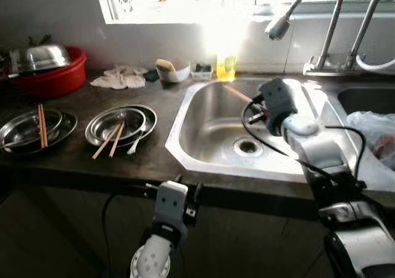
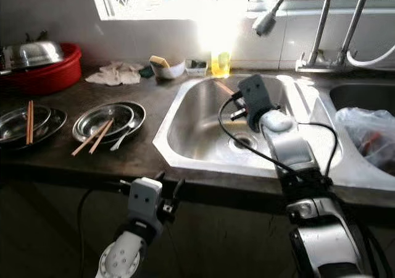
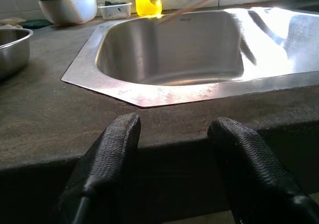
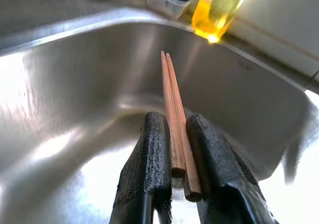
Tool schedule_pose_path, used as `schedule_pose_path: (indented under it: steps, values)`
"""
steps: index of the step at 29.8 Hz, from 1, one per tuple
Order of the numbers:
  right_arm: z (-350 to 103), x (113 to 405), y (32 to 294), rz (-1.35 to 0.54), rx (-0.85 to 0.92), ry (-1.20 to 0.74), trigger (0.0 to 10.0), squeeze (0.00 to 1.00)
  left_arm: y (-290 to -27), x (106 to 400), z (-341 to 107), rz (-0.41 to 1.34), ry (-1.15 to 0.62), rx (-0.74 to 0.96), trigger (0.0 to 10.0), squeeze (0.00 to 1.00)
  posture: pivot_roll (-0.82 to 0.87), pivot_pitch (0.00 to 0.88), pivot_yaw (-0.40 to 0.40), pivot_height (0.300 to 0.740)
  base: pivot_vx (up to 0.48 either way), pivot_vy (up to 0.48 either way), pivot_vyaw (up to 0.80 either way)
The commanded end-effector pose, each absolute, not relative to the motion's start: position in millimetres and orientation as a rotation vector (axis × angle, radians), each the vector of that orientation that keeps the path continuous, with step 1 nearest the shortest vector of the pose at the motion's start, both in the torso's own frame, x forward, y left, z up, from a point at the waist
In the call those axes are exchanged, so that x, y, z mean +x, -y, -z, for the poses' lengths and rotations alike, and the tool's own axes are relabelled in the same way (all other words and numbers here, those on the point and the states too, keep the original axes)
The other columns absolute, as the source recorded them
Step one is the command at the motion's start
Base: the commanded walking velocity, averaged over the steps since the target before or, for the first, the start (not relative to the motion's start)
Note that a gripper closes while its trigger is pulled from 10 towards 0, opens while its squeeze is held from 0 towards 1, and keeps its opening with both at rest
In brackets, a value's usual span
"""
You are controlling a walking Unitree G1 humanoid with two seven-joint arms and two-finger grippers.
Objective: Kitchen organization
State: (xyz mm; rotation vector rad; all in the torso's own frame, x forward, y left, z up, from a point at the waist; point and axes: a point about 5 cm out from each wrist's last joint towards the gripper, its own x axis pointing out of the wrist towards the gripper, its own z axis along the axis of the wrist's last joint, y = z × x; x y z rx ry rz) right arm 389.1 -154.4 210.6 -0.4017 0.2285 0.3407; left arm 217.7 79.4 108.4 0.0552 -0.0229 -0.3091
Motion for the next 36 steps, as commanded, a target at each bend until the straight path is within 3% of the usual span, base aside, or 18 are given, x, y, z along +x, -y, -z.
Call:
schedule_pose_path:
  steps: [1,9,10,11,12,25,26,36]
  values:
    - [-206.9,391.5,151.5,-0.373,-0.424,-0.258,10.0,0.0,-81.2,217.2,-111.7,0.293,0.027,0.056,10.0,0.0,0.04,0.022,-0.008,0.74,0.0,0.0,0.0]
    - [-171.8,393.8,131.2,-0.432,-0.401,-0.369,10.0,0.0,-79.4,215.1,-112.3,0.29,0.024,0.05,10.0,0.0,0.05,0.024,-0.031,0.74,0.0,0.0,0.0]
    - [-169.1,394.3,129.9,-0.431,-0.397,-0.372,10.0,0.3,-79.0,214.7,-112.3,0.288,0.025,0.049,10.0,0.0,0.05,0.023,-0.033,0.74,0.0,0.0,0.0]
    - [-167.5,394.6,129.6,-0.43,-0.396,-0.374,10.0,0.3,-78.5,214.5,-112.4,0.287,0.025,0.048,10.0,0.0,0.06,0.023,-0.038,0.74,0.0,0.0,0.0]
    - [-166.2,394.8,130.2,-0.421,-0.387,-0.376,10.0,1.0,-78.4,214.4,-112.4,0.285,0.025,0.047,10.0,0.0,0.06,0.022,-0.04,0.74,0.0,0.0,0.0]
    - [-182.9,396.8,142.2,-0.327,-0.303,-0.2,10.0,1.0,-78.8,215.4,-111.5,0.279,0.023,0.043,10.0,0.0,0.06,0.014,-0.036,0.74,0.0,0.0,0.0]
    - [-185.9,394.6,142.4,-0.325,-0.3,-0.166,10.0,0.0,-79.0,215.7,-111.5,0.28,0.023,0.044,10.0,0.0,0.05,0.013,-0.031,0.74,0.0,0.0,0.0]
    - [-208.7,352.9,145.1,-0.188,-0.14,0.16,10.0,0.0,-80.8,218.8,-112.0,0.285,0.03,0.054,10.0,0.0,0.04,0.011,-0.019,0.74,0.0,0.0,0.0]
